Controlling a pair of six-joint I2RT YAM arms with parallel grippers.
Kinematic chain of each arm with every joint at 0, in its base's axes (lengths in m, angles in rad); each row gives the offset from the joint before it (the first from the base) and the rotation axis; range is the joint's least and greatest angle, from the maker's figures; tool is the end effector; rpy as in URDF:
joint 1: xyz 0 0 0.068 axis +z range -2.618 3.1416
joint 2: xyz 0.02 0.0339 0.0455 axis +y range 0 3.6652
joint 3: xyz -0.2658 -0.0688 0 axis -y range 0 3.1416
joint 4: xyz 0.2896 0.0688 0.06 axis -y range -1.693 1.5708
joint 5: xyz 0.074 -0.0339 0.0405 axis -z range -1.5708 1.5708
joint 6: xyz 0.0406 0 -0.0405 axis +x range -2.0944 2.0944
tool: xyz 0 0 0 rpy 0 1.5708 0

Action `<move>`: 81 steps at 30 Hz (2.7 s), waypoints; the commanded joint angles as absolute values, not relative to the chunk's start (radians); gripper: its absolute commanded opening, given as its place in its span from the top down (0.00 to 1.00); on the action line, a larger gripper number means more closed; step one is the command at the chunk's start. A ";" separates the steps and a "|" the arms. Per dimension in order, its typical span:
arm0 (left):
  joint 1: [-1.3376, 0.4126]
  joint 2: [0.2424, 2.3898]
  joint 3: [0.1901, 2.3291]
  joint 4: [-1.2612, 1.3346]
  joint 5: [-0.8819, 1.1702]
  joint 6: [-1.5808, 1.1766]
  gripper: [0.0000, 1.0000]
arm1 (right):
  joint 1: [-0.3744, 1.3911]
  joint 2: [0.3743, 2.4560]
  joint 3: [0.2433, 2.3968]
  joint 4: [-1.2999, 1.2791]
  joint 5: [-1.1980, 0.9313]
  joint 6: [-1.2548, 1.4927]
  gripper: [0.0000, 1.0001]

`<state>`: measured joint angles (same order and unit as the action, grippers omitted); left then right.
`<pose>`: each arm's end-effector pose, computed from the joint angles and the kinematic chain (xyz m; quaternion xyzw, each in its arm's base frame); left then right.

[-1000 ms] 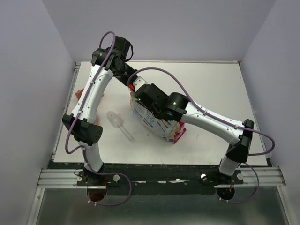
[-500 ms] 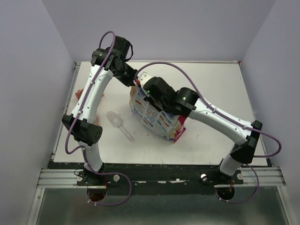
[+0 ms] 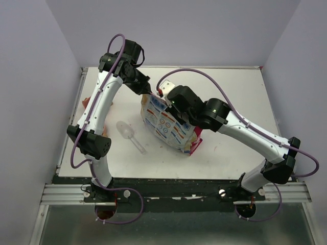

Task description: Serve the pet food

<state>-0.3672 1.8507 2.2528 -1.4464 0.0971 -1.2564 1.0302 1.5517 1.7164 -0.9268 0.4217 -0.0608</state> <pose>0.3663 -0.1451 0.4386 -0.4034 0.8761 -0.2208 0.1449 0.2052 0.3096 0.4093 -0.3961 0.8112 0.0090 0.4300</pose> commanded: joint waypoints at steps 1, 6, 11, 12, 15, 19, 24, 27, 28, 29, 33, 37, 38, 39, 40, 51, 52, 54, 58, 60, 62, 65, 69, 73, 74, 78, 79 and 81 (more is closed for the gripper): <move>-0.334 1.761 2.290 -1.557 0.021 -1.259 1.00 | 1.017 1.513 1.672 -1.005 0.440 -0.041 0.91; -0.334 1.759 2.283 -1.555 0.020 -1.261 1.00 | 1.015 1.451 1.589 -0.997 0.419 -0.058 0.73; -0.334 1.756 2.280 -1.555 0.014 -1.261 1.00 | 1.017 1.419 1.555 -1.003 0.489 -0.035 1.00; -0.333 1.755 2.276 -1.558 0.009 -1.262 1.00 | 1.017 1.405 1.555 -1.005 0.494 -0.034 1.00; -0.330 1.741 2.260 -1.549 0.008 -1.266 1.00 | 1.015 1.358 1.523 -0.971 0.514 -0.043 1.00; -0.325 1.733 2.252 -1.528 0.008 -1.272 1.00 | 1.015 1.349 1.488 -1.022 0.519 -0.009 0.75; -0.322 1.730 2.250 -1.508 0.008 -1.267 1.00 | 1.015 1.241 1.408 -0.974 0.554 -0.003 0.77; -0.321 1.735 2.246 -1.503 0.008 -1.264 1.00 | 1.015 1.203 1.375 -0.988 0.543 0.034 1.00; -0.321 1.736 2.246 -1.500 0.011 -1.262 1.00 | 1.015 1.195 1.367 -0.992 0.517 0.034 1.00; -0.321 1.736 2.249 -1.500 0.009 -1.262 1.00 | 1.017 1.181 1.359 -0.992 0.488 0.026 1.00; -0.319 1.733 2.247 -1.496 0.009 -1.262 1.00 | 1.016 1.184 1.364 -0.983 0.453 0.038 1.00; -0.319 1.721 2.218 -1.476 0.020 -1.281 1.00 | 1.016 1.261 1.440 -0.890 0.419 0.034 0.58; -0.319 1.717 2.201 -1.467 0.031 -1.287 1.00 | 1.017 1.290 1.462 -0.849 0.429 0.034 0.52; -0.319 1.713 2.191 -1.459 0.044 -1.295 1.00 | 1.016 1.319 1.485 -0.794 0.433 0.023 0.49; -0.319 1.710 2.180 -1.460 0.054 -1.302 1.00 | 1.015 1.340 1.508 -0.748 0.417 0.009 0.48; -0.310 1.704 2.129 -1.476 0.199 -1.382 1.00 | 1.019 1.699 1.799 -0.557 0.281 -0.259 0.47; -0.304 1.706 2.122 -1.473 0.218 -1.381 1.00 | 1.016 1.722 1.815 -0.558 0.278 -0.265 0.47; -0.301 1.707 2.111 -1.471 0.241 -1.378 1.00 | 1.016 1.756 1.833 -0.548 0.287 -0.279 0.50; -0.299 1.695 2.114 -1.470 0.227 -1.373 1.00 | 1.017 1.805 1.871 -0.540 0.345 -0.273 0.63; -0.296 1.692 2.115 -1.474 0.218 -1.373 1.00 | 1.017 1.810 1.873 -0.545 0.377 -0.276 0.77; -0.295 1.692 2.114 -1.467 0.210 -1.370 1.00 | 1.019 1.792 1.835 -0.538 0.399 -0.291 0.88; -0.284 1.697 2.121 -1.462 0.193 -1.367 1.00 | 1.017 1.747 1.777 -0.554 0.411 -0.311 1.00; -0.272 1.706 2.154 -1.476 0.173 -1.371 1.00 | 1.017 1.720 1.730 -0.592 0.419 -0.305 1.00; -0.272 1.709 2.155 -1.474 0.164 -1.371 1.00 | 1.017 1.698 1.710 -0.606 0.439 -0.304 1.00; -0.272 1.710 2.157 -1.471 0.157 -1.370 1.00 | 1.017 1.687 1.713 -0.621 0.428 -0.298 1.00; -0.265 1.710 2.169 -1.483 0.114 -1.358 1.00 | 1.017 1.644 1.672 -0.653 0.435 -0.275 0.84; -0.264 1.707 2.168 -1.482 0.109 -1.358 1.00 | 1.014 1.641 1.655 -0.649 0.431 -0.282 0.84; -0.265 1.704 2.163 -1.479 0.107 -1.362 1.00 | 1.012 1.651 1.640 -0.640 0.431 -0.288 0.84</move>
